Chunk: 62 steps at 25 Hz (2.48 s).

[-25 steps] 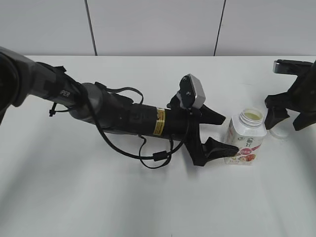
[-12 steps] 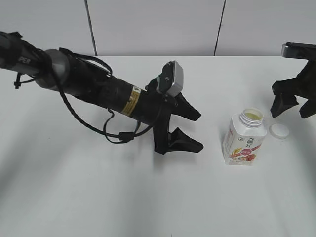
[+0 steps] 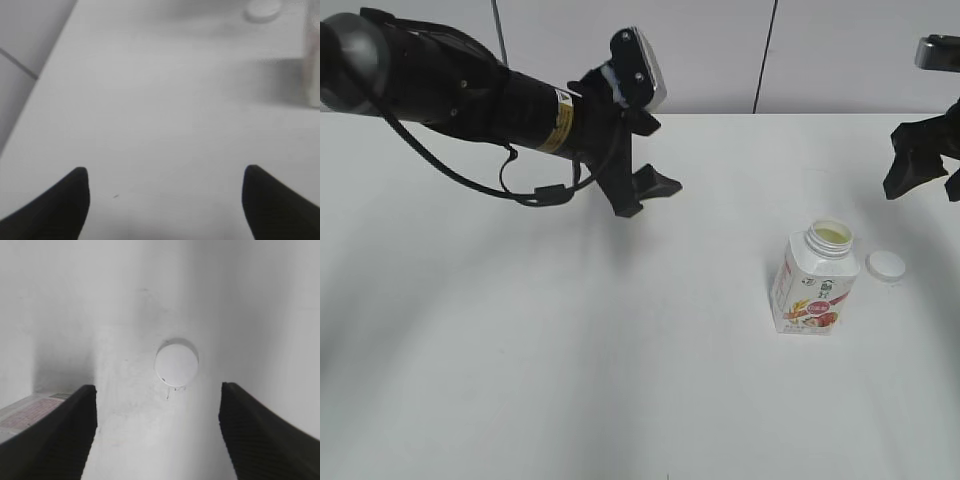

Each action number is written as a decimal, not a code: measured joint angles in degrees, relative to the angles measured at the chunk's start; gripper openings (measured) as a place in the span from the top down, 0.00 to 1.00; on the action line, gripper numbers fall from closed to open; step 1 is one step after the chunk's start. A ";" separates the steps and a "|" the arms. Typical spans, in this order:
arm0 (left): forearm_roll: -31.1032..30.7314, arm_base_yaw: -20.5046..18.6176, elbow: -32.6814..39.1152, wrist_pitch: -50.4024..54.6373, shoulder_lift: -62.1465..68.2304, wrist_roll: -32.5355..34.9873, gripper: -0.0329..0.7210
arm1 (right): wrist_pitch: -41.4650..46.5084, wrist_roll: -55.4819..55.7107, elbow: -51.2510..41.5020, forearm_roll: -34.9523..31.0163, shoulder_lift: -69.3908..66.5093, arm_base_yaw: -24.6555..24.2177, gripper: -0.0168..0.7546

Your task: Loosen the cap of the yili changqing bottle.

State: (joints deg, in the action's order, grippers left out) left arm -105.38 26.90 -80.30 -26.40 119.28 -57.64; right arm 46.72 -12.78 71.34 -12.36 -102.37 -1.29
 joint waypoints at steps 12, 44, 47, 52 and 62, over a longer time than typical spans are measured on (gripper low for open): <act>15.97 0.00 0.00 41.51 -4.04 -0.02 0.31 | 1.75 -0.02 -0.04 -0.15 6.58 0.00 0.21; 97.58 -24.53 0.00 88.53 -31.10 64.27 0.32 | 13.20 -3.08 -0.04 10.93 21.21 0.00 0.21; 97.93 -26.82 0.00 88.78 -34.06 64.33 0.32 | 15.46 -3.10 -0.04 9.90 21.21 0.00 0.21; 99.06 -27.37 4.24 88.10 -41.18 64.33 0.32 | 20.38 -3.15 -0.04 8.00 21.95 0.00 0.21; 102.29 -27.37 23.43 85.03 -64.12 64.33 0.32 | 22.61 -3.15 -0.04 5.64 31.28 0.00 0.21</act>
State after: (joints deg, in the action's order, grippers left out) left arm -3.09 -0.47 -56.88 58.63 55.16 6.69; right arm 69.33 -15.92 71.29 -6.71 -71.09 -1.29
